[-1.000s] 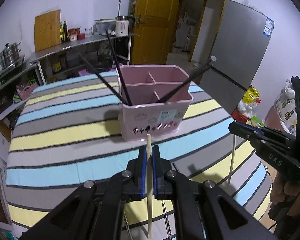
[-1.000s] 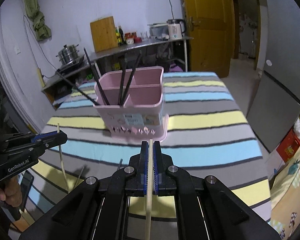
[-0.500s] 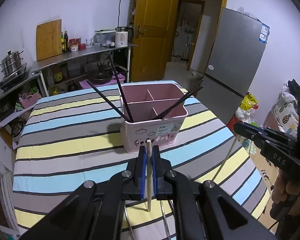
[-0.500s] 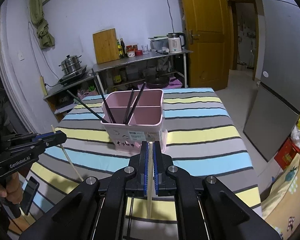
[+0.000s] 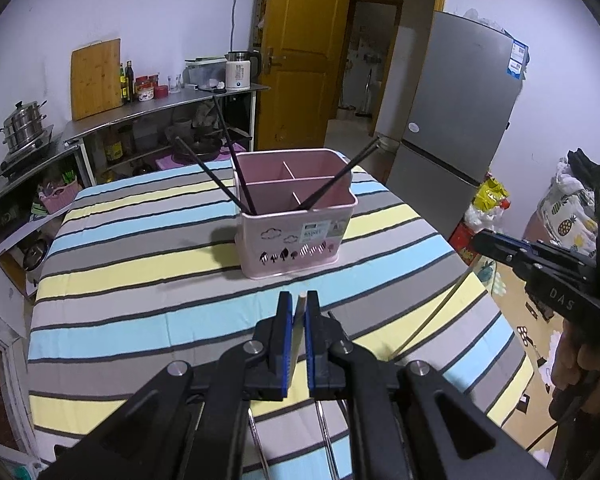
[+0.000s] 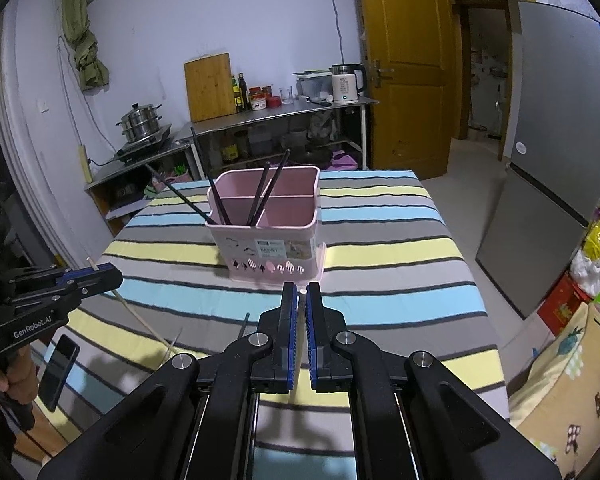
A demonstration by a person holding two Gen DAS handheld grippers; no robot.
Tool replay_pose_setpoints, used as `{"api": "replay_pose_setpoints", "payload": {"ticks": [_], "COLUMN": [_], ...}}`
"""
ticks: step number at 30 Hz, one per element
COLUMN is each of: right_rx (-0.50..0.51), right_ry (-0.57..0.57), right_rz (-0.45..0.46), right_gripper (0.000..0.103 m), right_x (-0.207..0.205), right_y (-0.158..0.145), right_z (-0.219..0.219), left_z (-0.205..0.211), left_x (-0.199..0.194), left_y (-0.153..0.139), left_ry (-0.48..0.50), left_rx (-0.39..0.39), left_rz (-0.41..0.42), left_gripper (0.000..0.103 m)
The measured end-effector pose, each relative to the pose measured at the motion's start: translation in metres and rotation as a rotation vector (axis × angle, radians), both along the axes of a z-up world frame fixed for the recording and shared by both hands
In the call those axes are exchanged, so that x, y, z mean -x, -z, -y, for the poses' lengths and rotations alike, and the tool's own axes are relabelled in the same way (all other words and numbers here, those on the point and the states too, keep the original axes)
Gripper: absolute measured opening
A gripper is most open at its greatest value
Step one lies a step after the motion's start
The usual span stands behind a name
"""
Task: Organize utensils
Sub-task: 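Lift and carry both wooden chopsticks over the pink basket with both tools, then open the left tool to drop its chopstick into the basket while the right tool releases too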
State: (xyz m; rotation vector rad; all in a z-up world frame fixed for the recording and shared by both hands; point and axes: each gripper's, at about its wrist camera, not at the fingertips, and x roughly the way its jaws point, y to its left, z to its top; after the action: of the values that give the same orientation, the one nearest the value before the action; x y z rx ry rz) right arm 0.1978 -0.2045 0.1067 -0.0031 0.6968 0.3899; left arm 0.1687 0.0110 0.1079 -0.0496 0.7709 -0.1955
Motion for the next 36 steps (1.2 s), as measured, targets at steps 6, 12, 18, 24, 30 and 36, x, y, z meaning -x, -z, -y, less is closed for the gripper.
{"api": "replay_pose_setpoints", "payload": {"ticks": [6,12,18,24,30,36], "right_rx": [0.008,-0.005,-0.048,-0.096,-0.139,-0.173], "right_ry": [-0.003,-0.005,-0.008,-0.019,-0.024,-0.019], "right_rz": [-0.004,0.028,0.083,0.134,0.15,0.18], "right_gripper": [0.004,0.004,0.004,0.004,0.004,0.004], "right_x": [0.01,0.016,0.015,0.006,-0.011,-0.03], "right_y": [-0.001,-0.009,-0.027,-0.043,-0.053,-0.067], "right_z": [0.004,0.004,0.001,-0.012,-0.027,-0.037], "left_z": [0.0,-0.004,-0.012,-0.015,-0.024,-0.035], "left_x": [0.011,0.011,0.008,-0.005,-0.026,-0.047], "left_y": [0.001,-0.004,-0.021,-0.037,-0.053,-0.074], "left_ry": [-0.001,-0.018,-0.028,-0.028,-0.039,-0.054], "left_rx": [-0.006,0.015,0.044,0.073,0.109,0.127], "left_rz": [-0.011,-0.003,0.041,0.081,0.102,0.135], "left_gripper": [0.006,0.006,0.006,0.006,0.006,0.006]}}
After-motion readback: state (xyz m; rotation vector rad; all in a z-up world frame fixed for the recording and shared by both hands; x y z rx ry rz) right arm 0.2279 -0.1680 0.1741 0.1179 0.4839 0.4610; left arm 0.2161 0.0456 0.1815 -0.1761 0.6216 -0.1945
